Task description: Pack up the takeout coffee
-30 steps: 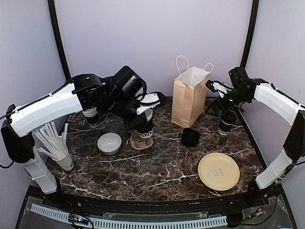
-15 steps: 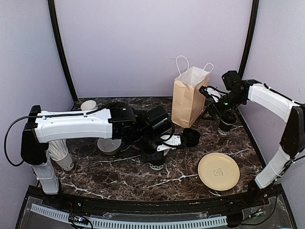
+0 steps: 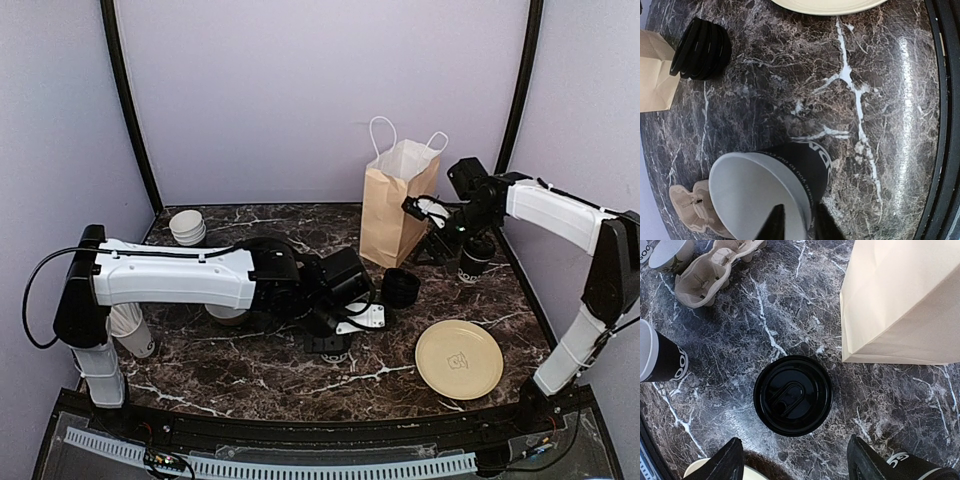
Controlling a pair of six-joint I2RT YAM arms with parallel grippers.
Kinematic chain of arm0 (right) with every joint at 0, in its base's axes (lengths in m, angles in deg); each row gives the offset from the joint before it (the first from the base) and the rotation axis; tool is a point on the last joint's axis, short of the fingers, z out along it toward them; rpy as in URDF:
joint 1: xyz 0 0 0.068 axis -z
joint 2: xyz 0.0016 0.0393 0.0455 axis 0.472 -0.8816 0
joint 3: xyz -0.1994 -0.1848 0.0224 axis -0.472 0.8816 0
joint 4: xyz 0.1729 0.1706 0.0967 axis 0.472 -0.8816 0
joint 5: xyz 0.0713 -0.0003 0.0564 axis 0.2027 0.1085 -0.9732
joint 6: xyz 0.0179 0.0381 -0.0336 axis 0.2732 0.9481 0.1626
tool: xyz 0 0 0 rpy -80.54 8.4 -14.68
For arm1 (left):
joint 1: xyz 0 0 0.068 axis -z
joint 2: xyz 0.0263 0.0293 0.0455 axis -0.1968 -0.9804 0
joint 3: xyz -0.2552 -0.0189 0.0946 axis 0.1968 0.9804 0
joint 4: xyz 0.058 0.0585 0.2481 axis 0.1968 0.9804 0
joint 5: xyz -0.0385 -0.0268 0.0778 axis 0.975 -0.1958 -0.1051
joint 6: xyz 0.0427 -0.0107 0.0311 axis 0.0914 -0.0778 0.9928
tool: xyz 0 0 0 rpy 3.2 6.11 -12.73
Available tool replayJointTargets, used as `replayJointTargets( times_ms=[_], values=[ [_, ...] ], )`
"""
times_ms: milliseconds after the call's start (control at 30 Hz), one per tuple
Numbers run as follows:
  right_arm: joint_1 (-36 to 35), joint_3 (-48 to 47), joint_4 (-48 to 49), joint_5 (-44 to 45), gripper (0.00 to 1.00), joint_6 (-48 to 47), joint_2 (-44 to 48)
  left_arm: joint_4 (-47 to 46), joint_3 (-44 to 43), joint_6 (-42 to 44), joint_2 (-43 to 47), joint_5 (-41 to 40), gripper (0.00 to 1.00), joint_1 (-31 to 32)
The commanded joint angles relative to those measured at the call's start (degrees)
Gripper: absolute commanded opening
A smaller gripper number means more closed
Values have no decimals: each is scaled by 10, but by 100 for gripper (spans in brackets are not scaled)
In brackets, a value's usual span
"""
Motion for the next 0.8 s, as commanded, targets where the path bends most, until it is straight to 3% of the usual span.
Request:
replayJointTargets(
  times_ms=[0,33,300,533,667,767],
  values=[
    [-17,3,-3,3,71,-8,-10,-3,11,-1,9,6,31,2],
    [-21,3,-4,4,71,-9,-13,-2,11,-2,10,4,37,2],
    [-60,4,-16,29,66,-14,-35,-50,19,5,99,-11,54,-6],
    [-66,-25,-40,51,60,-3,-91,-279,114,-24,200,-33,77,-103],
    [-71,-41,-49,53,60,2,-114,-346,152,-55,201,-35,80,-128],
    [-73,-47,-49,49,59,4,-123,-343,156,-71,190,-34,80,-134]
  ],
)
